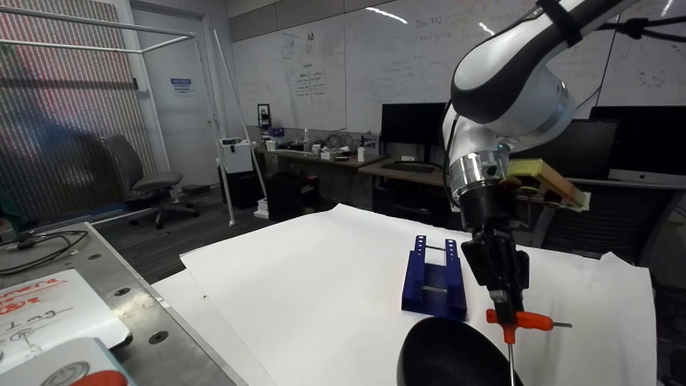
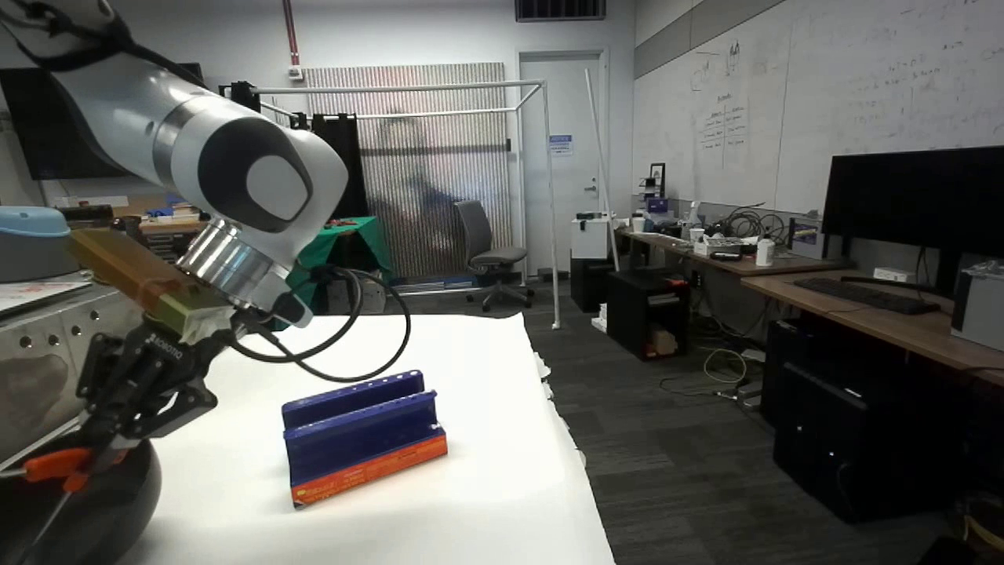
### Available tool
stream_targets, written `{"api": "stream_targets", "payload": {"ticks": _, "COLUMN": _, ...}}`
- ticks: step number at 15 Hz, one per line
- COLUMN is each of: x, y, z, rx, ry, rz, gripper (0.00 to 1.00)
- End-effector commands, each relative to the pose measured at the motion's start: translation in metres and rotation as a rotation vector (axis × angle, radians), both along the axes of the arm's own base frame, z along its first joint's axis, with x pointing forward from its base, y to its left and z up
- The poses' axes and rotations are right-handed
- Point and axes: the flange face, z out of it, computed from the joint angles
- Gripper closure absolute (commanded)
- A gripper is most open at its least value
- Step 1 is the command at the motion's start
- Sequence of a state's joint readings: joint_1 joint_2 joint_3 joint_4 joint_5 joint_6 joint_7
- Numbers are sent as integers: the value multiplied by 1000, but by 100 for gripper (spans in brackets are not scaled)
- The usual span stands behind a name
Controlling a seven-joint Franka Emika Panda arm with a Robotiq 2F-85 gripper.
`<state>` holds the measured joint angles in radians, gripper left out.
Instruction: Put the red object in the bowl
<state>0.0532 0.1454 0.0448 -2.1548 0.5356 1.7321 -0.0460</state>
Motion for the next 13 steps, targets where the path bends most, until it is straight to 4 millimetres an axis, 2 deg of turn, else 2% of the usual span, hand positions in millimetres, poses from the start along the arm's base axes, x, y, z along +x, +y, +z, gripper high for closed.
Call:
{"api": "stream_targets", "payload": {"ticks": 1, "x": 6, "y": 6, "z": -3, "rx": 20, "ry": -56, "rz": 10, "gripper": 72}}
{"api": "stream_targets", "payload": {"ticks": 2, "x": 9, "y": 6, "z": -1, "rx": 18, "ry": -80, "rz": 6, "gripper": 53}}
{"api": "stream_targets", "payload": {"ticks": 5, "x": 17, "y": 6, "z": 6, "rx": 10, "ry": -143, "rz": -3, "gripper": 32}}
{"api": "stream_targets", "payload": {"ticks": 8, "x": 22, "y": 3, "z": 15, "rx": 8, "ry": -193, "rz": -14, "gripper": 6}}
{"api": "stream_targets", "payload": {"ticks": 9, "x": 24, "y": 1, "z": 21, "rx": 0, "ry": -208, "rz": -13, "gripper": 1}}
{"api": "stream_targets", "payload": {"ticks": 13, "x": 25, "y": -13, "z": 60, "rx": -128, "ry": -303, "rz": -11, "gripper": 0}}
